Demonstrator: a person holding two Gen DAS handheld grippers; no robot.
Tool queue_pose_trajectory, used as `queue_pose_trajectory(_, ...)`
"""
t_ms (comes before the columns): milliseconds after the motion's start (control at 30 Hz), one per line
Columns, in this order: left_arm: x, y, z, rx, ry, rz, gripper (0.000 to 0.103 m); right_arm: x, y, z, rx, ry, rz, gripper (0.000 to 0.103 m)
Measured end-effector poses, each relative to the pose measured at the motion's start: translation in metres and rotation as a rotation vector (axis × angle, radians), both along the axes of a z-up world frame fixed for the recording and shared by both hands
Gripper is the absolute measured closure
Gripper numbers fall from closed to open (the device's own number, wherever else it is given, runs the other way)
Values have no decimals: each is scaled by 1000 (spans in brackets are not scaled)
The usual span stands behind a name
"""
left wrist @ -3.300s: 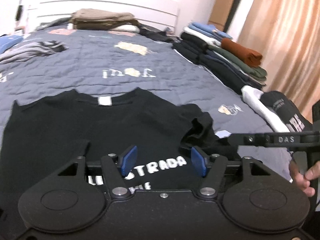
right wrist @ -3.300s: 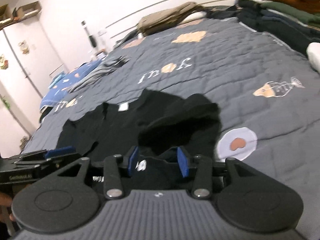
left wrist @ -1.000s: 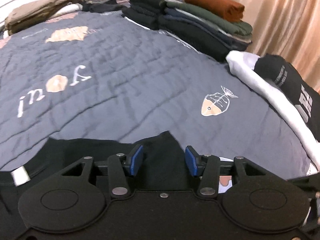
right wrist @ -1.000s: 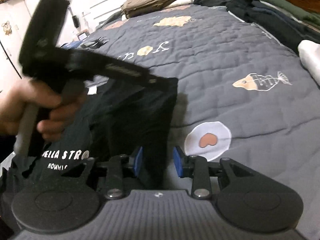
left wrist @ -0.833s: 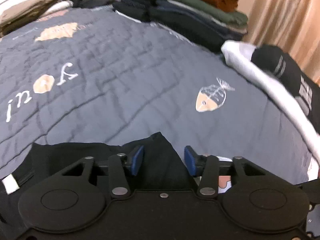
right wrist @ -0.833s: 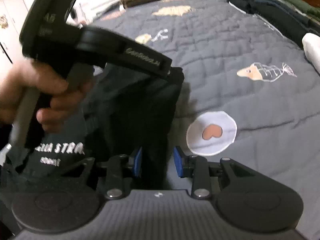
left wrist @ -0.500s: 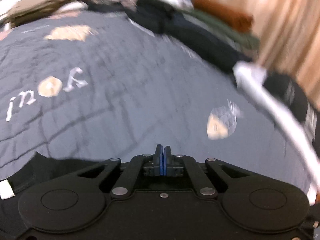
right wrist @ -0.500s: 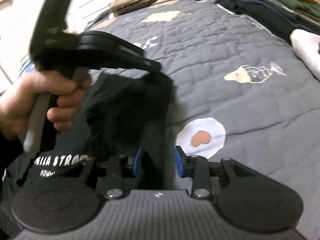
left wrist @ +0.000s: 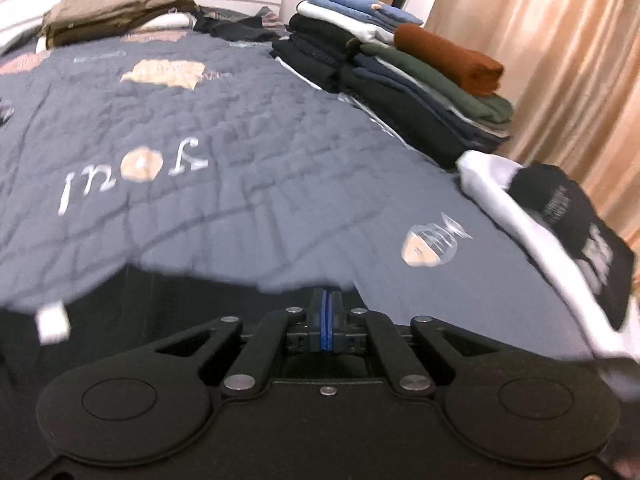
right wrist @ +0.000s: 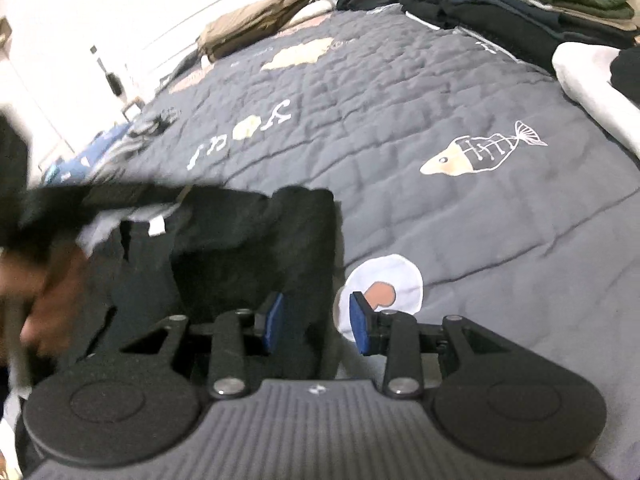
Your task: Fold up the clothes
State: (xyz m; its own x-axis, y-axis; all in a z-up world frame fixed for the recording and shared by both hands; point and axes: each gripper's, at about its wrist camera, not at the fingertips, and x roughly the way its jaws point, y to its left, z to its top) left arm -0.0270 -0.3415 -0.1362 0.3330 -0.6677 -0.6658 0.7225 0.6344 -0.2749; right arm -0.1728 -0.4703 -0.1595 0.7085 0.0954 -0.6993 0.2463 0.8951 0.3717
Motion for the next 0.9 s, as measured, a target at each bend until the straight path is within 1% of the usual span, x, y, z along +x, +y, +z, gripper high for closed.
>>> queue_pose_trajectory(67, -18, 20, 3, -15, 12, 7, 100, -1, -2, 2, 16, -9, -9, 66)
queue_pose_trajectory(133, -35, 39, -1, -30, 48, 25, 97, -2, -5, 4, 31, -17, -19, 64)
queue_pose_trajectory(200, -52, 57, -8, -46, 85, 51, 89, -3, -7, 6, 47, -26, -28, 63)
queue_pose_trajectory(267, -65, 64, -16, -52, 87, 61, 71, -4, -10, 8, 63, -35, -38, 63)
queue_pose_trajectory(400, -92, 78, -32, -62, 85, 76, 70, -6, -12, 11, 87, -51, -52, 61)
queue_pose_trajectory(533, -98, 82, -47, -135, 92, 96, 70, -9, -9, 11, 90, -64, -53, 61)
queue_pose_trajectory(700, -96, 69, -49, -104, 62, 52, 70, -13, -7, 10, 85, -80, -54, 60)
queue_pose_trajectory(767, -97, 67, -50, -98, 48, 50, 70, -13, -8, 8, 88, -73, -59, 59)
queue_pose_trajectory(833, -94, 65, -54, -96, 64, 51, 70, -12, -8, 6, 95, -66, -61, 59)
queue_pose_trajectory(900, -91, 63, -61, -91, 96, 51, 70, -11, -7, 4, 97, -62, -62, 59)
